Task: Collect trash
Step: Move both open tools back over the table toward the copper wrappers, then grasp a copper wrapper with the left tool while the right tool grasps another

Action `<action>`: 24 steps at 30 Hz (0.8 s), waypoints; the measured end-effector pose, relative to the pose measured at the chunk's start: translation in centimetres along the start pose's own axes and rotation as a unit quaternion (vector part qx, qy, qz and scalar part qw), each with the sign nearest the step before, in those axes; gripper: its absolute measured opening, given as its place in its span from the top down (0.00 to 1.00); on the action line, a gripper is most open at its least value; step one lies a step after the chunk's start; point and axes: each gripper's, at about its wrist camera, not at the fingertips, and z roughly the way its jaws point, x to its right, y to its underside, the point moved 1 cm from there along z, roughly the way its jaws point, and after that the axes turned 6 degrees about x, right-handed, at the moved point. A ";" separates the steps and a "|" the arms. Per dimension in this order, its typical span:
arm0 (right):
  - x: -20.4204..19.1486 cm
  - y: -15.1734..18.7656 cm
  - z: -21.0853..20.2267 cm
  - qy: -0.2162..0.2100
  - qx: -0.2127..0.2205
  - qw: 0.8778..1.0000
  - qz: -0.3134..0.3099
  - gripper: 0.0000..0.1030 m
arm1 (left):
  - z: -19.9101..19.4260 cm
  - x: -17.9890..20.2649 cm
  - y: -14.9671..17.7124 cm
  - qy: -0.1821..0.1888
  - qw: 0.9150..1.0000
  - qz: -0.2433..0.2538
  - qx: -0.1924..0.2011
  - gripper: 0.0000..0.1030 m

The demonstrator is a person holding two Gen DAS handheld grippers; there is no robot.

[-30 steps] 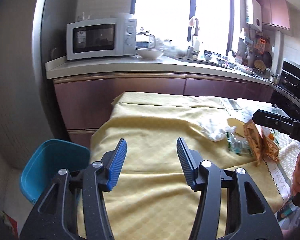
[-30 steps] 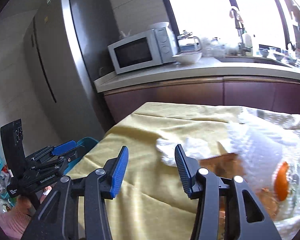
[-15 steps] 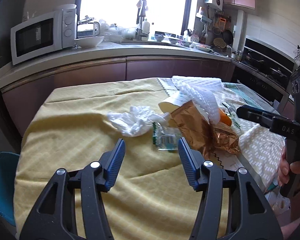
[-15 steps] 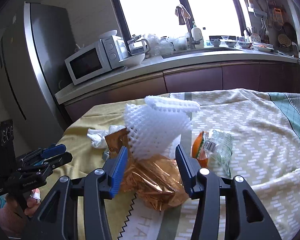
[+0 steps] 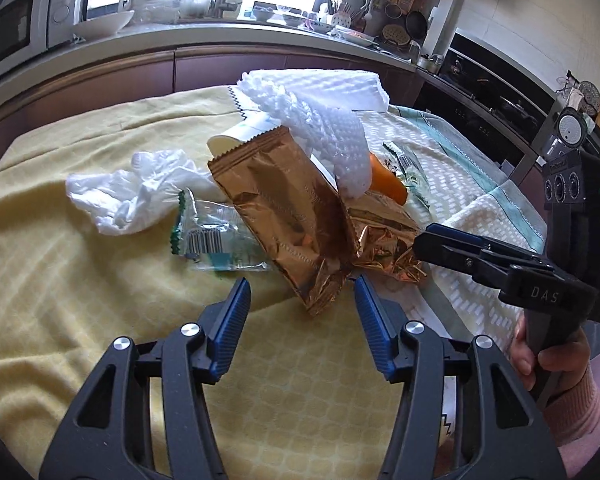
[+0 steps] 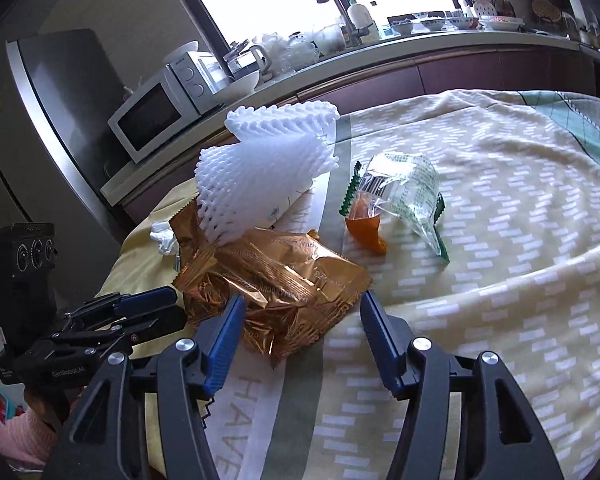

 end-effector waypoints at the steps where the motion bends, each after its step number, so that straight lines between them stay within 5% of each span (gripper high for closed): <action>1: 0.1 0.0 0.1 -0.004 -0.002 1.000 0.004 0.44 | 0.3 -0.1 -0.1 0.002 1.000 -0.005 -0.003 0.51; 3: 0.3 0.1 0.3 -0.013 -0.006 1.000 0.013 0.44 | 1.1 -0.2 -0.2 0.012 1.000 -0.017 -0.011 0.56; 7: 0.3 0.1 0.4 -0.026 -0.006 0.999 0.024 0.45 | 2.1 -0.8 -0.5 0.022 0.999 -0.040 -0.024 0.81; 11: 0.5 0.4 0.4 -0.034 -0.010 0.999 0.025 0.58 | 2.2 -0.6 -0.5 0.019 0.999 -0.040 -0.018 0.86; 13: 0.7 0.6 0.5 -0.044 -0.015 0.998 0.031 0.77 | 2.0 -0.1 -0.6 0.017 0.999 -0.032 -0.013 0.88; 16: 0.6 0.9 0.4 -0.055 -0.015 0.998 0.033 0.87 | 1.5 0.4 -0.5 0.015 1.000 -0.022 -0.006 0.91; 24: -1.2 0.9 -0.4 -0.064 -0.008 0.998 0.003 0.92 | -1.2 -0.3 0.0 0.017 1.000 -0.020 0.014 0.94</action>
